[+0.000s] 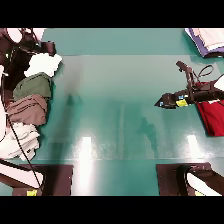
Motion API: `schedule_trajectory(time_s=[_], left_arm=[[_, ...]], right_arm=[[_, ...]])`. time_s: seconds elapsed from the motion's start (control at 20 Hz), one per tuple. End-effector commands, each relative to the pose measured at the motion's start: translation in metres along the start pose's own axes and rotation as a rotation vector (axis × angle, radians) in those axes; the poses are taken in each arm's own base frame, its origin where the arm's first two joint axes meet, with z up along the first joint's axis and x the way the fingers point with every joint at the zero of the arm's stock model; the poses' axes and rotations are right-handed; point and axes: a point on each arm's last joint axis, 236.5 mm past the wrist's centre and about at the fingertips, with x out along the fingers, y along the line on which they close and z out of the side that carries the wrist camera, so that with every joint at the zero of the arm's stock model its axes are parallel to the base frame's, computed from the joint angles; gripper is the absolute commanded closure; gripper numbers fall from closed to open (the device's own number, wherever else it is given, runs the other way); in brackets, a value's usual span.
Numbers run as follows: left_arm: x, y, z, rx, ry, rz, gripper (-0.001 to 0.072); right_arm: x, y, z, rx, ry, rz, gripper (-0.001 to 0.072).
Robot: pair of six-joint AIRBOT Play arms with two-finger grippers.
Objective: Fold the shirts.
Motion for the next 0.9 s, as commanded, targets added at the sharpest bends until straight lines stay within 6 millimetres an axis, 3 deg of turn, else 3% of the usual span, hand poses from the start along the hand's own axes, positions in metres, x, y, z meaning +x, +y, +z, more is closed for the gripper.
schedule_trajectory(time_s=[0.0, 0.1, 0.25, 0.4, 0.55, 0.6, 0.7, 0.75, 0.85], left_arm=[[0.042, 0.070, -0.008, -0.009, -0.050, 0.143, 0.0058], [0.074, 0.083, -0.036, 0.000, 0.017, 0.149, 0.0057], [0.114, 0.078, -0.060, 0.024, 0.055, 0.122, 0.0057], [0.139, 0.075, -0.084, 0.015, 0.100, 0.107, 0.0058], [0.150, 0.073, -0.092, 0.008, 0.108, 0.100, 0.0060], [0.150, 0.074, -0.089, 0.007, 0.097, 0.101, 0.0170], [0.147, 0.073, -0.083, 0.000, 0.088, 0.096, 0.0639], [0.142, 0.070, -0.074, -0.021, 0.080, 0.083, 0.0682], [0.120, 0.056, -0.044, -0.093, 0.043, 0.022, 0.0682]], right_arm=[[0.000, 0.001, 0.006, 0.002, -0.026, 0.004, 0.0693], [0.000, 0.003, 0.006, 0.003, -0.026, 0.010, 0.0692], [0.000, 0.004, 0.006, 0.005, -0.026, 0.013, 0.0693], [0.000, 0.004, 0.006, 0.041, -0.027, 0.014, 0.0693], [0.000, 0.004, 0.006, 0.042, -0.026, 0.014, 0.0693], [0.000, 0.004, 0.006, 0.042, -0.027, 0.014, 0.0692], [0.000, 0.004, 0.007, 0.042, -0.027, 0.014, 0.0693], [0.000, 0.003, 0.006, 0.041, -0.027, 0.013, 0.0693], [0.000, 0.004, 0.007, 0.041, -0.031, 0.013, 0.0693]])
